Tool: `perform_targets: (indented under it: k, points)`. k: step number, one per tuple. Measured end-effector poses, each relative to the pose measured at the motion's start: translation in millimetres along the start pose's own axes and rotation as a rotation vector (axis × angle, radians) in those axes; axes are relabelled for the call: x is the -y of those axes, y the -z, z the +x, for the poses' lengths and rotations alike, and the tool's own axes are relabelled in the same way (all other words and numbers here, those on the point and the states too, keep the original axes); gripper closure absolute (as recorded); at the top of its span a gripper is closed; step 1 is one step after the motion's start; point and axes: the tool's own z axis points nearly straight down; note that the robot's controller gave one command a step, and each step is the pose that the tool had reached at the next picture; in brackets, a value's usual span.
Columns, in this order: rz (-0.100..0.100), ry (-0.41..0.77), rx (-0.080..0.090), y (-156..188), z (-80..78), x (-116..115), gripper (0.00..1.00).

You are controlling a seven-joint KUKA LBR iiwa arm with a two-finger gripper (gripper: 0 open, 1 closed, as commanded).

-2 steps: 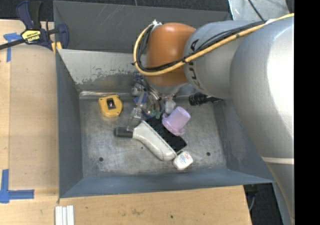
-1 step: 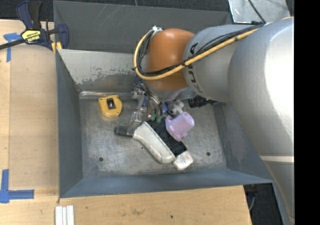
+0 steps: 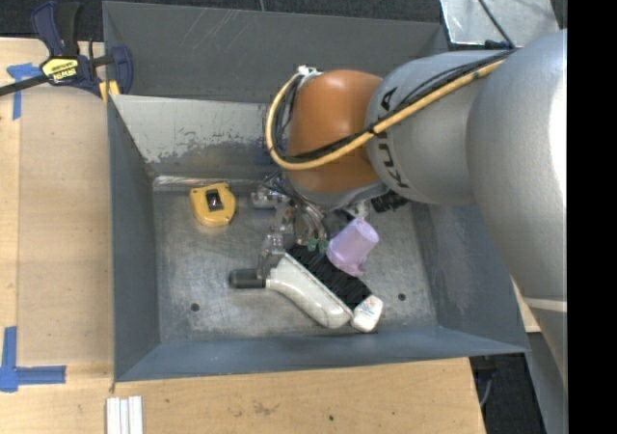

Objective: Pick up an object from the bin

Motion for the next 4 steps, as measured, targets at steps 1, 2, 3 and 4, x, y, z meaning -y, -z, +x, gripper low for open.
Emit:
perform_targets:
  k: [1, 2, 3, 4]
  points:
    - [0.002, 0.186, -0.011, 9, 11.0, 12, 0.00]
    - [0.002, 0.161, -0.007, -2, 20.1, 13, 0.00]
    - [-0.003, 0.376, 0.005, -22, 41.2, 35, 1.00]
    - [-0.003, 0.375, 0.005, -22, 41.2, 35, 1.00]
